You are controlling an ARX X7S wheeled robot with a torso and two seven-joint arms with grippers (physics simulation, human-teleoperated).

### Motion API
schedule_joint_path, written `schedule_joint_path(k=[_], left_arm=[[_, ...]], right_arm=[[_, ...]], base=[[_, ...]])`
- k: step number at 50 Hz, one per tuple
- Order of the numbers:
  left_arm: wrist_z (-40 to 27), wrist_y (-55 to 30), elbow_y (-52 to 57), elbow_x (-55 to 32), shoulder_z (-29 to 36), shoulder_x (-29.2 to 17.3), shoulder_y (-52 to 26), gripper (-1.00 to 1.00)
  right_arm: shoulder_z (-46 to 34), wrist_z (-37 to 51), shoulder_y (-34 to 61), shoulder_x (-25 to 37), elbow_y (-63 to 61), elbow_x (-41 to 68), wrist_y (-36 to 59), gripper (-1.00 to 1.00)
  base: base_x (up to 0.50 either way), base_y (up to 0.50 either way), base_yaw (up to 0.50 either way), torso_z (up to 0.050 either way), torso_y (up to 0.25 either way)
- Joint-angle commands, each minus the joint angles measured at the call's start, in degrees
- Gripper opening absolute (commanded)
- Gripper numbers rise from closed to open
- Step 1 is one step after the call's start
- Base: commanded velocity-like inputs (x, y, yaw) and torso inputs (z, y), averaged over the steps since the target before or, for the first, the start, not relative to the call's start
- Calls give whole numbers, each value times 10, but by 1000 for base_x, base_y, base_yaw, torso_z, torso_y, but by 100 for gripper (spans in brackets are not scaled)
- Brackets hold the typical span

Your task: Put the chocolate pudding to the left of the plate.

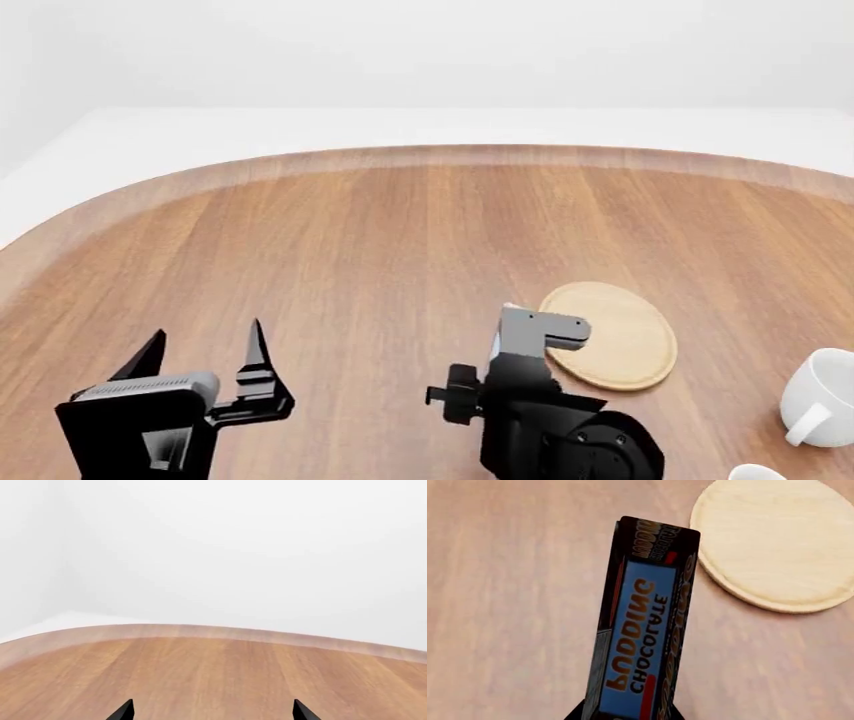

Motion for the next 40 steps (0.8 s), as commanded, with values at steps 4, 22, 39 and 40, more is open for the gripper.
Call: schedule_joint_path(k=[4,22,39,40], left_arm=[[-27,-149,21,-54,16,-28,-107,100],[-3,-330,-116,-113,72,-23,-352,100],[84,-340,-400,-91,113,18,-549,100],[88,-338,-415,-89,116,21,-559,100]], right_arm=[[-20,-36,52,22,-13,10,46,-100],[-35,-121,190,20,121,18,98,-100],[-188,-403,381,-94,510,-144,46,-100],[-197,-421,394,-107,545,-153,38,-100]], base=[[0,0,0,0,0],[0,0,0,0,0],[0,0,0,0,0],[0,0,0,0,0]])
